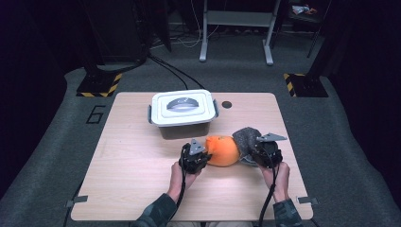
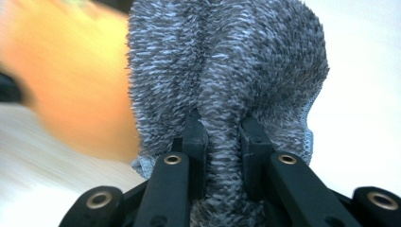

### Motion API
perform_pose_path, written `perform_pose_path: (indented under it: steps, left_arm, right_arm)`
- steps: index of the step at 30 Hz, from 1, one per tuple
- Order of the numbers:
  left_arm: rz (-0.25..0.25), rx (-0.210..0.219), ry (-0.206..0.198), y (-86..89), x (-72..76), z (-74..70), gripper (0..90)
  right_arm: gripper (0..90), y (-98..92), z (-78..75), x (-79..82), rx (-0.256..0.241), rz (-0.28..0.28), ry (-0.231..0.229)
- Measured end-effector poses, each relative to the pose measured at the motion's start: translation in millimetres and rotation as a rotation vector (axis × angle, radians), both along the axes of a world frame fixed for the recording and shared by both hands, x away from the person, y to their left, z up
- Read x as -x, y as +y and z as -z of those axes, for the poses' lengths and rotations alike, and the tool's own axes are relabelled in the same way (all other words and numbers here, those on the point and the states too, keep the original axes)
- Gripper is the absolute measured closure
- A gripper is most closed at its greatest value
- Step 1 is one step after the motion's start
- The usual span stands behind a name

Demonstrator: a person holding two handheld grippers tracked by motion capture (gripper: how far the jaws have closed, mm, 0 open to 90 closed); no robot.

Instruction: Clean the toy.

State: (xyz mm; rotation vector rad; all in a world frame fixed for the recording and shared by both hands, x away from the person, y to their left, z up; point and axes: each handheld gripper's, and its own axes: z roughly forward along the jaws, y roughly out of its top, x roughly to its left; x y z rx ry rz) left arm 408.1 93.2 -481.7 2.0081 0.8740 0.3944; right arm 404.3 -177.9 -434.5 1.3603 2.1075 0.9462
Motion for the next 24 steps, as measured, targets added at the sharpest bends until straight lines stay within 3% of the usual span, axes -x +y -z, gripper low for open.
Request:
perform_pose_path:
  steps: [4,7,11,19,22,24]
  left_arm:
    - [-0.005,0.003,0.003,-0.2,0.4,0.0,83.3]
    - [-0.008,0.004,0.001,0.2,0.4,-0.2,82.7]
    - [-0.019,0.004,-0.002,-0.3,1.5,-0.4,77.5]
    - [-0.055,-0.056,-0.019,-7.2,11.7,5.5,45.0]
    - [-0.07,-0.084,-0.044,-14.1,12.8,8.5,41.1]
    - [-0.08,-0.085,-0.05,-16.5,11.4,9.2,43.5]
  right_arm:
    - [76.2,16.2,-19.8,8.3,-0.019,-0.079,-0.045]
    - [76.3,32.8,-16.2,4.9,0.008,-0.125,-0.018]
    - [76.4,45.3,-3.0,-0.3,0.024,-0.116,0.0]
    - [76.5,48.1,-4.0,1.9,0.034,-0.097,0.001]
    - [76.5,51.0,-4.4,3.6,0.037,-0.099,-0.002]
    - [76.5,51.9,-4.2,3.6,0.044,-0.104,-0.006]
